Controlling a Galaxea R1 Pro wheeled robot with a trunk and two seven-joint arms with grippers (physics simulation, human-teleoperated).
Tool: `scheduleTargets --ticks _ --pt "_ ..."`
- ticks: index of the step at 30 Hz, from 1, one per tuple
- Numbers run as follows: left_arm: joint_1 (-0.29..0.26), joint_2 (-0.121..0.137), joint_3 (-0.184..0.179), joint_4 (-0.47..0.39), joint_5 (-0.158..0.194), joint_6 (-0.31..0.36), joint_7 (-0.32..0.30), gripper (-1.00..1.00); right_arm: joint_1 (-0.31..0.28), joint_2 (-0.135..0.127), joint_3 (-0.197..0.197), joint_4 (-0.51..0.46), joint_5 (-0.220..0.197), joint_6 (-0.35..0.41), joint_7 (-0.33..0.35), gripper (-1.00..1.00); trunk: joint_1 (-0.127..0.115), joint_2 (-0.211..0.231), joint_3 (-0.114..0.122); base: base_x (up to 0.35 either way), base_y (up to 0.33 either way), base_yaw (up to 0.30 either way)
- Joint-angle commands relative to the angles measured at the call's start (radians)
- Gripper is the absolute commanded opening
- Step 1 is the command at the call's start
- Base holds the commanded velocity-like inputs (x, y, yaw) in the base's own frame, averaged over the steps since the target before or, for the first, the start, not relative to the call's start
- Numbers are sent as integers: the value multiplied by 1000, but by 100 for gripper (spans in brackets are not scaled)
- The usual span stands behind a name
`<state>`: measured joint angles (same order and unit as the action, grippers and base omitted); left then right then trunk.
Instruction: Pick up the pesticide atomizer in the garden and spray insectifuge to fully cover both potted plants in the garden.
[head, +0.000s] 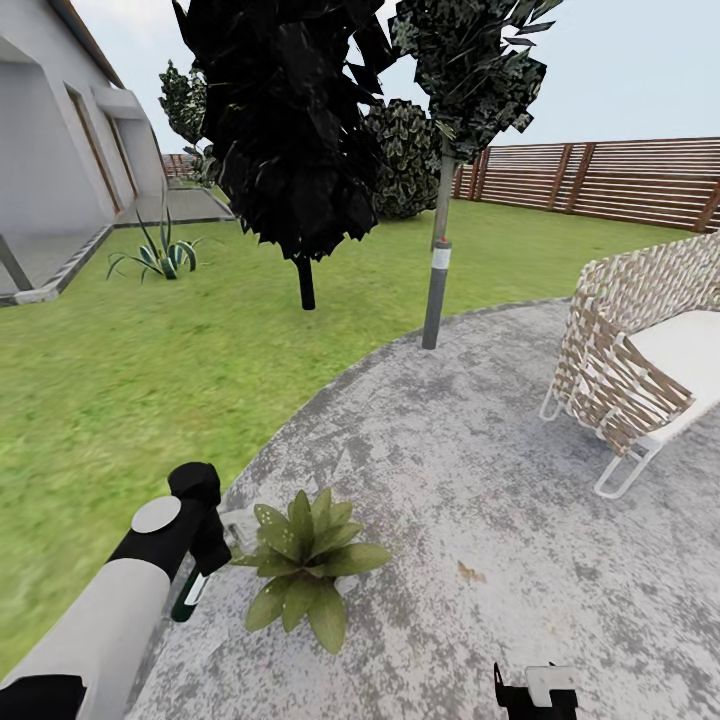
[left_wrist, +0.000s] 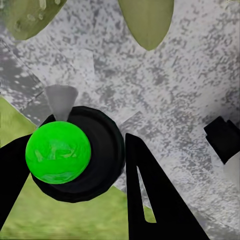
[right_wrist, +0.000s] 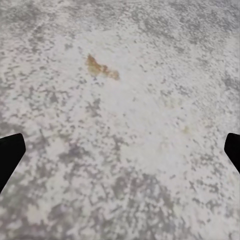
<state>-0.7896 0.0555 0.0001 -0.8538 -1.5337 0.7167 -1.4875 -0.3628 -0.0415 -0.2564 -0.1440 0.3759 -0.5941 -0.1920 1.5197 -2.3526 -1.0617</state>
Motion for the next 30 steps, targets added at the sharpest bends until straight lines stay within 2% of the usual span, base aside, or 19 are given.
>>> scheduleTargets --ticks 1,8,14,19,30 --pt "0 0 1 -1 -6 11 -8 -100 -1 0 -4 1 11 -3 -6 100 0 0 -1 0 0 17" --pt "0 -2 -3 -1 -6 10 -6 -100 -1 2 -3 1 11 -3 -6 100 0 0 -1 0 0 210" --pt "0 -9 1 1 -6 10 30 -100 -1 2 -3 1 11 -3 -6 100 0 0 -1 0 0 272" --pt "0 -11 2 1 -6 10 33 -100 -1 2 -3 1 11 -3 -6 100 0 0 -1 8 -20 250" --pt "0 -13 1 2 -6 10 33 -100 -1 2 -3 1 11 -3 -6 100 0 0 -1 52 -233 23"
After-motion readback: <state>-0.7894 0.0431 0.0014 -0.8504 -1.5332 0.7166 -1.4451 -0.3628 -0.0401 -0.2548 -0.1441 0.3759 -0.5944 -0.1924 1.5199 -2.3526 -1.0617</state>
